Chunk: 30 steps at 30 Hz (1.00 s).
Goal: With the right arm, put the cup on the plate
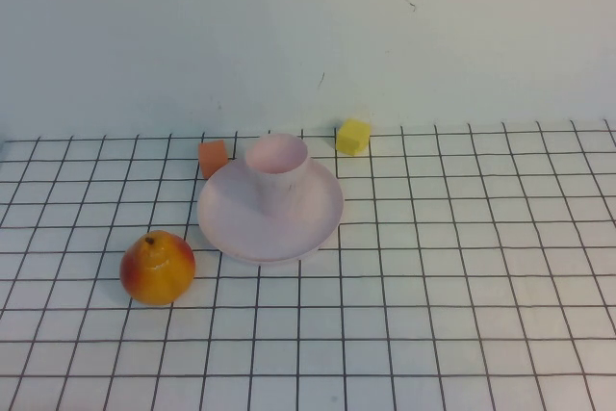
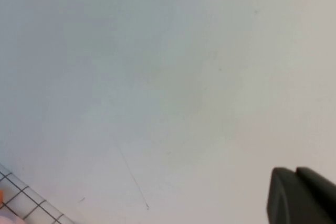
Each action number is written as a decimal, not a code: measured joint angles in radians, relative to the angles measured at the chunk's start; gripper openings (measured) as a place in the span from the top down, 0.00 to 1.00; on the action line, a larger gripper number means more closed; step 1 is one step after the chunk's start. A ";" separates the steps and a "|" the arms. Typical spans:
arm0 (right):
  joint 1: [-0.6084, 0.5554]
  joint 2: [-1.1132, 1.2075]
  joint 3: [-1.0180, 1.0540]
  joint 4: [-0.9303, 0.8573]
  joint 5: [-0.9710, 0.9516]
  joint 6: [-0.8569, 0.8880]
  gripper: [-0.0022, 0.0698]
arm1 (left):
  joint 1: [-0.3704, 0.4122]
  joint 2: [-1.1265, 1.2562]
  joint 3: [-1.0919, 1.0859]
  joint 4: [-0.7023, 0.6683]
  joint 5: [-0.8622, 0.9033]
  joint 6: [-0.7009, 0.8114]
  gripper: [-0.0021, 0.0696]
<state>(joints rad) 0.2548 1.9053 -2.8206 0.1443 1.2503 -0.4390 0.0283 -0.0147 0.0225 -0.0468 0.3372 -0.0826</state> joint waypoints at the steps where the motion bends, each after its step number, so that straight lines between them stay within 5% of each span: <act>1: -0.002 -0.027 0.024 0.000 0.000 -0.009 0.97 | 0.000 0.000 0.000 0.000 0.000 0.000 0.98; 15: -0.008 -0.454 0.776 -0.013 0.000 -0.129 0.97 | 0.000 0.000 0.000 0.000 0.000 0.000 0.98; 22: -0.008 -0.685 1.295 0.033 -0.002 -0.119 0.97 | 0.000 0.000 0.000 0.000 0.000 0.000 0.97; 30: -0.008 -0.820 1.629 0.056 0.001 -0.042 0.97 | 0.000 0.000 0.000 0.000 0.000 0.000 0.97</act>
<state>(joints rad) 0.2468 1.0852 -1.1911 0.2002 1.2509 -0.4810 0.0283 -0.0147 0.0225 -0.0468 0.3372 -0.0826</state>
